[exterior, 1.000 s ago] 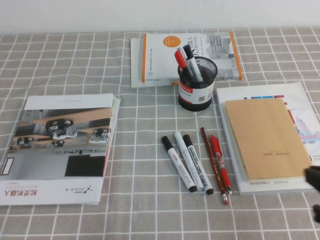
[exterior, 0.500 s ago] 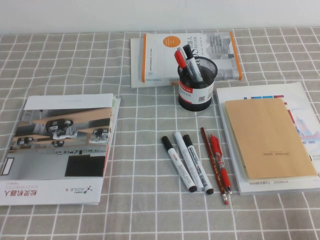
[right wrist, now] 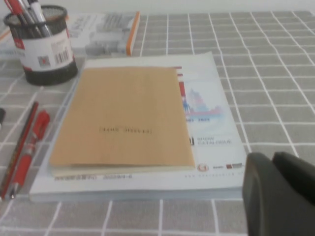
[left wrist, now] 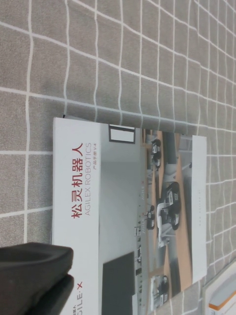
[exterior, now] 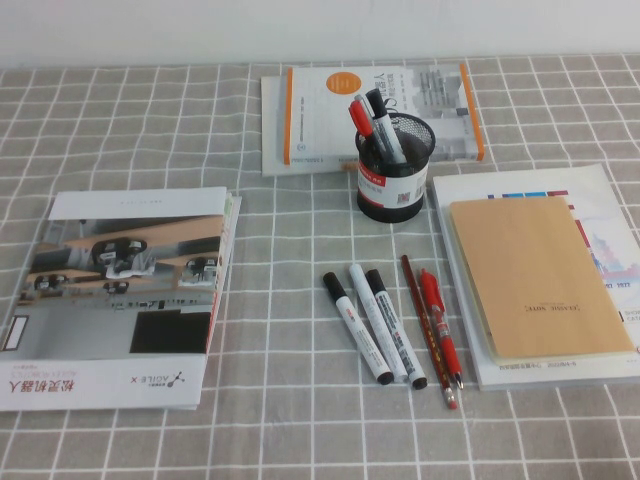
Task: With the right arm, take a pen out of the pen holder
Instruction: 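Take a marker out of the pen holder and lay it on the table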
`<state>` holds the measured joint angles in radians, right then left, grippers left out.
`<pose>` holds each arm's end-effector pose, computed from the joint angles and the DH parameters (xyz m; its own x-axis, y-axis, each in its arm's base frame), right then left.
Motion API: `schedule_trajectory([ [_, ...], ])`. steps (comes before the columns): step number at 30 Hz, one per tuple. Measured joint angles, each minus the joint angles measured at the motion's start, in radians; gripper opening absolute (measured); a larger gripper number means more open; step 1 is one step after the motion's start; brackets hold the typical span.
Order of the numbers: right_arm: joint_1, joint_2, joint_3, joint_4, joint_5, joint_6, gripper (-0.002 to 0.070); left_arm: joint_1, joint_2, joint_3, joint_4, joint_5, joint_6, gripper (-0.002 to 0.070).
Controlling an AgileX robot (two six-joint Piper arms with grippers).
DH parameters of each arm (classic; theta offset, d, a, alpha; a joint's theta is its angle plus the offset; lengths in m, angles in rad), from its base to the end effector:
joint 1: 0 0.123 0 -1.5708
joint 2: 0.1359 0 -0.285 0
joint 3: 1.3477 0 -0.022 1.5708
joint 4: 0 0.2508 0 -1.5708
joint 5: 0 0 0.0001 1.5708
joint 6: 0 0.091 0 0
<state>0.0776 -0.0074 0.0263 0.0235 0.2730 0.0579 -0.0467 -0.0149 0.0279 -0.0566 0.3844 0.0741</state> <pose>0.0549 0.0049 0.1800 -0.2087 0.0645 -0.9759 -0.0671 0.9945 0.0800 0.0520 -0.0044 0.1701 -0.3029 0.0358 -0.9524 0.0734 0.9972 0.0141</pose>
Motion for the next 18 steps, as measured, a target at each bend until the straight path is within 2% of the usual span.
schedule_trajectory([
  [7,0.000,0.000,0.001,-0.011,0.098,0.000,-0.0012,0.000,0.000,0.000,0.000,0.000,0.000,-0.0005],
  [18,0.000,0.000,0.001,-0.011,0.105,0.000,-0.0012,0.000,0.000,0.000,0.000,0.000,0.000,-0.0005],
])
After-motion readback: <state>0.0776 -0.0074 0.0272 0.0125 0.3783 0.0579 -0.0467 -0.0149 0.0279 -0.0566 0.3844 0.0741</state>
